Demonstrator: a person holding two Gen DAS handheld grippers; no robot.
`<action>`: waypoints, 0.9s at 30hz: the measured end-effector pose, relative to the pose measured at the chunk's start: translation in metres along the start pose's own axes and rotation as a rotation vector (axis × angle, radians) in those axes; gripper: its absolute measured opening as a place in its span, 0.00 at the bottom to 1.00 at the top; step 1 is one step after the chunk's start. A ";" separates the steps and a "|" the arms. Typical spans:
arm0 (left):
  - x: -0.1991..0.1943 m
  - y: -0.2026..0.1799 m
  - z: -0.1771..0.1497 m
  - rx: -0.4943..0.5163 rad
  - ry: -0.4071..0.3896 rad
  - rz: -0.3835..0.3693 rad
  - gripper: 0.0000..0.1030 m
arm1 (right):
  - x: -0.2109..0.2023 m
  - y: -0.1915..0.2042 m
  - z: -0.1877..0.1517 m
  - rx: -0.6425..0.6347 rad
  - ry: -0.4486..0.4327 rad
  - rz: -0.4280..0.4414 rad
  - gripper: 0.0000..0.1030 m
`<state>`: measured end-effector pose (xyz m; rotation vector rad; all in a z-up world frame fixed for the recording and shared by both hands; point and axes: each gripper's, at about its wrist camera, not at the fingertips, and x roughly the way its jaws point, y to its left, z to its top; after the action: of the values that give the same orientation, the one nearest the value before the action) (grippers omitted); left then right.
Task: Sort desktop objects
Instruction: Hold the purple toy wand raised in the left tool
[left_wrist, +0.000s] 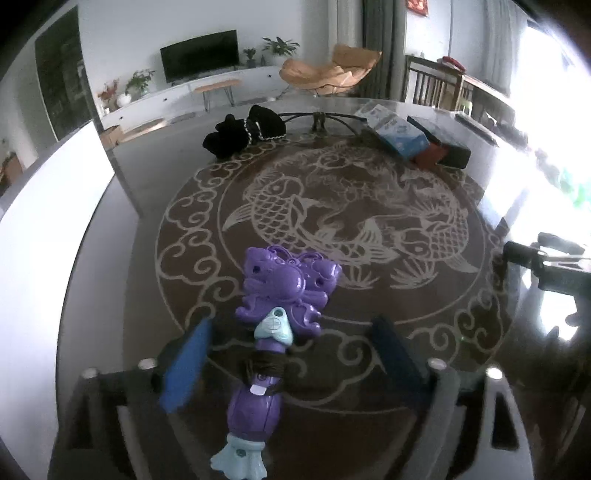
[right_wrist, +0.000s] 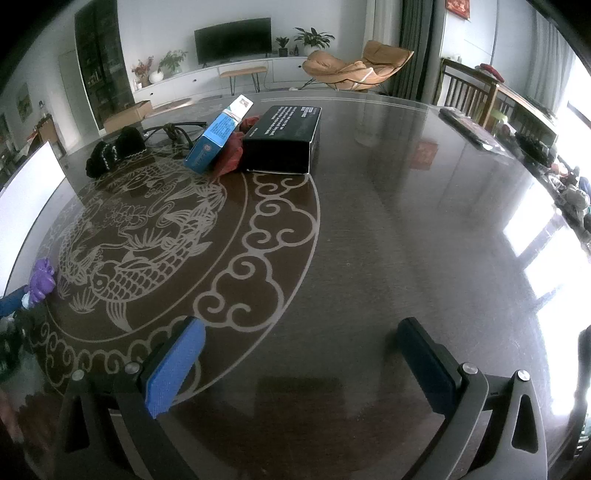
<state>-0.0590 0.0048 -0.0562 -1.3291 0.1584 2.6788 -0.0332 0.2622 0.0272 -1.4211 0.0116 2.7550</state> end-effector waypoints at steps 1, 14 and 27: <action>0.002 0.003 0.000 -0.013 0.007 -0.012 0.89 | 0.001 0.000 0.000 0.000 0.000 0.000 1.00; 0.005 0.002 0.000 -0.014 0.025 -0.022 1.00 | 0.000 0.001 0.000 -0.001 0.001 -0.003 1.00; 0.006 0.002 0.000 -0.014 0.025 -0.023 1.00 | 0.000 0.002 -0.001 -0.012 0.000 0.007 1.00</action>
<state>-0.0622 0.0035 -0.0608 -1.3604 0.1270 2.6500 -0.0324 0.2598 0.0270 -1.4265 0.0000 2.7652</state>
